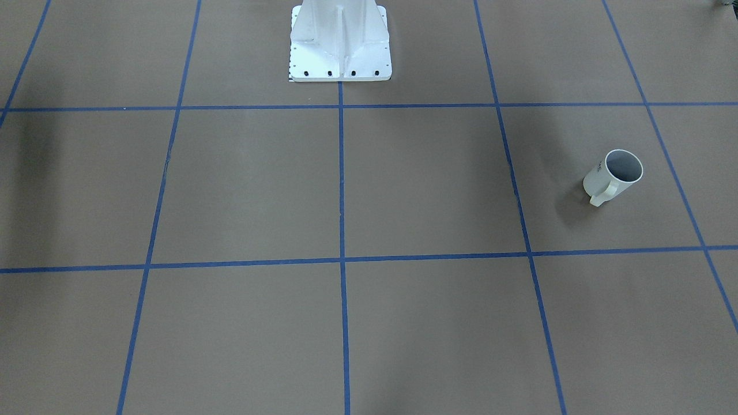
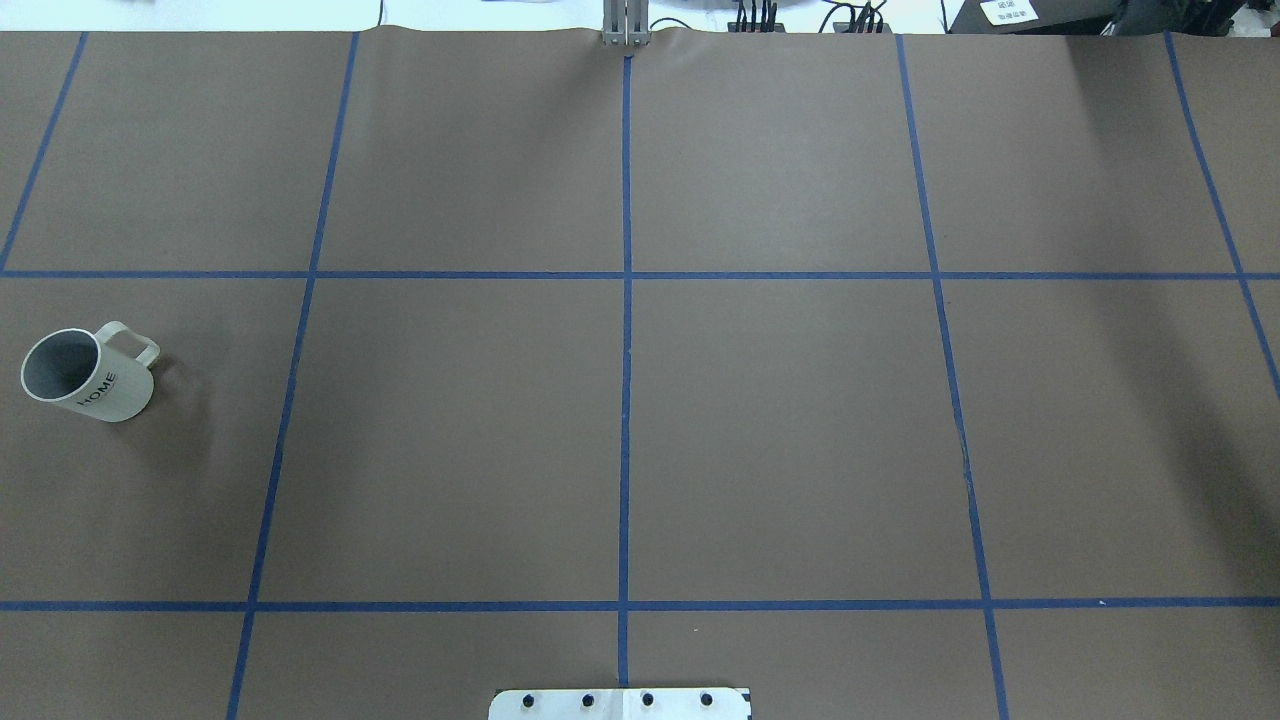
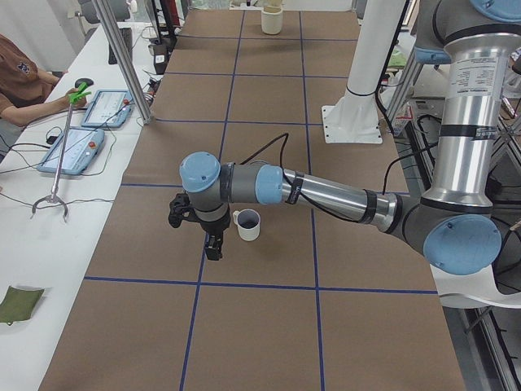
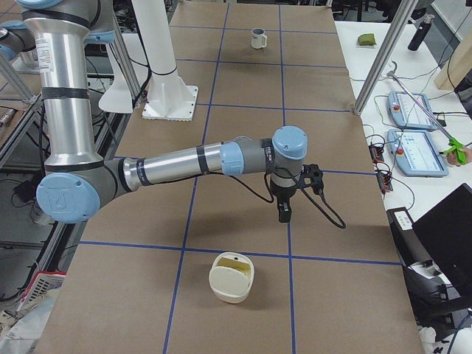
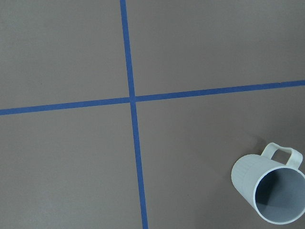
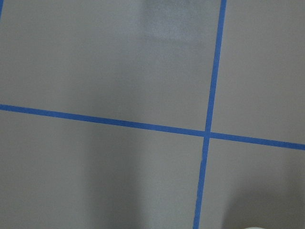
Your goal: Left arm hands cup to right arm to dump lemon
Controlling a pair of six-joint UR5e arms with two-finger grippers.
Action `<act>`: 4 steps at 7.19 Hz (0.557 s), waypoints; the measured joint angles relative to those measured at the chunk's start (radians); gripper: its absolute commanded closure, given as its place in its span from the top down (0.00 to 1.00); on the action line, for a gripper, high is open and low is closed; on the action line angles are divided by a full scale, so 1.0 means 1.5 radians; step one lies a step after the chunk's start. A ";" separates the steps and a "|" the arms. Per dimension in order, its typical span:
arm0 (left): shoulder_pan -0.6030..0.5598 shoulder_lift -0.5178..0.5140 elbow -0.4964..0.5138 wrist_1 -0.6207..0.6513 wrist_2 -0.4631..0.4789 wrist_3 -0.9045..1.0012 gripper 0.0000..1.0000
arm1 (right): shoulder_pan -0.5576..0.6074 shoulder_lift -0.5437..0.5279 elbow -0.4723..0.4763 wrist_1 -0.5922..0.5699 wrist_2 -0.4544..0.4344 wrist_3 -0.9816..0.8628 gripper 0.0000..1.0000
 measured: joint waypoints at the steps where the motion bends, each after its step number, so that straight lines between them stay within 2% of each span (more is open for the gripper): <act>1: 0.000 -0.001 0.001 -0.006 0.000 0.001 1.00 | 0.000 0.000 -0.002 0.000 0.008 0.000 1.00; 4: 0.001 -0.001 -0.003 -0.032 0.002 0.001 1.00 | 0.000 0.000 -0.006 -0.001 0.018 0.000 1.00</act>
